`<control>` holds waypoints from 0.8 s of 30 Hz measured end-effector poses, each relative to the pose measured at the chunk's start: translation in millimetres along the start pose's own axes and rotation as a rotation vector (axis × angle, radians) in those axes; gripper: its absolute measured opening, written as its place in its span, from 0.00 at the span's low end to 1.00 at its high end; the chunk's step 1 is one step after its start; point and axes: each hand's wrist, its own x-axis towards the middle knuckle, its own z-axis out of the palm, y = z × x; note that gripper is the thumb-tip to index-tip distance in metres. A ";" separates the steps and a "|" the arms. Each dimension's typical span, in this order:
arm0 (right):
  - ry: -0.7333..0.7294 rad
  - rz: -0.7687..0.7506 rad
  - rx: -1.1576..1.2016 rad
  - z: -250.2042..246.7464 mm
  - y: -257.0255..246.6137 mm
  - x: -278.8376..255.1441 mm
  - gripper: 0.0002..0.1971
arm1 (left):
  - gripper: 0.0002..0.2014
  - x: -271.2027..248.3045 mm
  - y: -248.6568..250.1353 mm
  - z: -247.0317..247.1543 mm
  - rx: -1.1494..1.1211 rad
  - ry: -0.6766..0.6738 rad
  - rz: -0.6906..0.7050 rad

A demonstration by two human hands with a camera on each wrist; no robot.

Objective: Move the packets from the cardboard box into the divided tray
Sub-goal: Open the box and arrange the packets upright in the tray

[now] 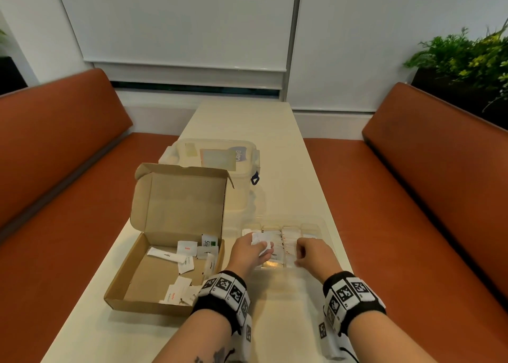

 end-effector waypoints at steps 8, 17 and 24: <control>0.035 0.048 -0.103 3.1 -6.8 6.5 0.18 | 0.16 3.3 7.5 -2.6 -0.078 -0.008 -0.108; 0.212 -0.015 0.277 -6.6 -22.7 5.8 0.09 | 0.15 6.3 5.0 -7.2 -0.218 -0.034 -0.151; 0.102 -0.060 0.696 -18.4 -40.2 4.6 0.12 | 0.13 5.2 2.4 -6.0 -0.035 -0.053 0.017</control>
